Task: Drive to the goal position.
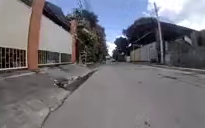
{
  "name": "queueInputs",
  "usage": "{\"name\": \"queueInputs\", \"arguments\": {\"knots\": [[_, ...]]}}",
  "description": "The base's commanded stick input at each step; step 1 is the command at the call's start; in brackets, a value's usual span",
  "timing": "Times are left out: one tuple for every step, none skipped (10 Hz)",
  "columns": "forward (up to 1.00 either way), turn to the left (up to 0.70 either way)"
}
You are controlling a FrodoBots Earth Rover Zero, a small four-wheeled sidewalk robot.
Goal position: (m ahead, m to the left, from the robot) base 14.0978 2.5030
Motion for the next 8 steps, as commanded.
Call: {"name": "queueInputs", "arguments": {"knots": [[0.85,-0.02],[0.85,-0.09],[0.85,-0.16],[0.85,-0.23],[0.85,-0.3],[0.85,-0.34],[0.85,-0.33],[0.85,-0.26]]}}
